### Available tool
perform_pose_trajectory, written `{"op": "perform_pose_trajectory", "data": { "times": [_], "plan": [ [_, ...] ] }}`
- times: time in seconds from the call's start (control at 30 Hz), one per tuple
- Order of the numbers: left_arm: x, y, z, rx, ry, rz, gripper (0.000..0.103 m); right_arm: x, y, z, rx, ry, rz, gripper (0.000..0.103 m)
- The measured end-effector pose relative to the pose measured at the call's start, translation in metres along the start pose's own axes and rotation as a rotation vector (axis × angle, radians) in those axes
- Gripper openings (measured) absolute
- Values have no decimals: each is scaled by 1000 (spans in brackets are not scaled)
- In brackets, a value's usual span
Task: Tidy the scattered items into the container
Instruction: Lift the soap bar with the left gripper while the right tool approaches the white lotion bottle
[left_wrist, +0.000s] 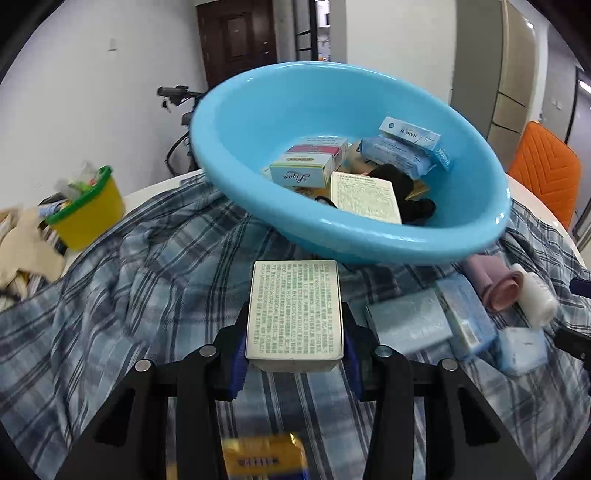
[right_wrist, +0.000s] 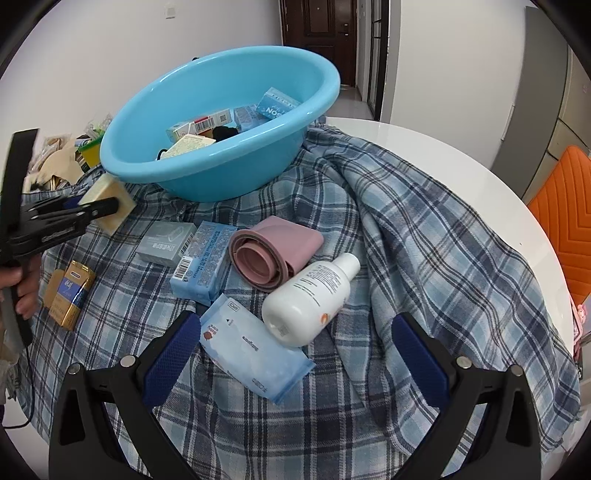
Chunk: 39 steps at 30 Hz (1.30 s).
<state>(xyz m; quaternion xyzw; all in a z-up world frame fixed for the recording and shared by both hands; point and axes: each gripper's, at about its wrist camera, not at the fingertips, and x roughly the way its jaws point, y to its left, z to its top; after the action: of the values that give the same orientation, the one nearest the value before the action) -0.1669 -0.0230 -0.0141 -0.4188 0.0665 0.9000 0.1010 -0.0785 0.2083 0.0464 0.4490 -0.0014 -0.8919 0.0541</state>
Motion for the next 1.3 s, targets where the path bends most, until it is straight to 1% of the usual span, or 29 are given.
{"op": "perform_pose_trajectory", "data": {
  "times": [0.1, 0.3, 0.43, 0.53, 0.63, 0.7, 0.77, 0.8, 0.83, 0.87, 0.97, 1.03, 1.13, 1.17, 1.2, 1.23, 1.3],
  "plan": [
    [-17, -1, -12, -35, 23, -19, 45, -4, -5, -5, 21, -5, 12, 103],
    [-51, -39, -57, -9, 31, -62, 45, -3, -14, -17, 58, 14, 35, 103],
    [-50, -58, -85, -8, 76, -115, 45, -5, -18, -21, 73, 18, 31, 103],
    [-40, -68, -97, 4, 103, -105, 45, -16, -16, -21, 63, -1, 12, 103],
    [-41, -76, -102, 42, 70, -80, 45, -29, -12, -21, 37, -28, 15, 103],
    [-36, -80, -100, 72, 69, -66, 47, -33, -11, -20, 27, -42, 6, 103],
    [-32, -81, -100, 71, 66, -65, 51, -35, -11, -20, 24, -48, 0, 103],
    [-30, -81, -99, 71, 67, -67, 60, -35, -12, -20, 28, -47, 0, 103],
    [-30, -81, -99, 70, 64, -72, 67, -35, -13, -21, 34, -45, 2, 103],
    [-30, -81, -99, 72, 52, -79, 69, -34, -15, -21, 41, -42, 3, 103],
    [-32, -84, -98, 86, 32, -68, 70, -30, -19, -24, 57, -28, 6, 103],
    [-30, -86, -96, 101, 35, -58, 77, -28, -22, -25, 64, -22, 4, 103],
    [-29, -85, -95, 88, 38, -74, 77, -28, -23, -26, 68, -22, 4, 103],
    [-30, -84, -95, 76, 28, -92, 76, -28, -23, -26, 67, -23, 2, 103],
    [-33, -82, -96, 61, 3, -101, 62, -28, -24, -26, 65, -23, 0, 103],
    [-37, -81, -96, 54, -21, -86, 44, -27, -24, -26, 65, -23, -2, 103],
    [-37, -81, -94, 58, -14, -56, 45, -26, -23, -27, 67, -21, -2, 103]
  ]
}}
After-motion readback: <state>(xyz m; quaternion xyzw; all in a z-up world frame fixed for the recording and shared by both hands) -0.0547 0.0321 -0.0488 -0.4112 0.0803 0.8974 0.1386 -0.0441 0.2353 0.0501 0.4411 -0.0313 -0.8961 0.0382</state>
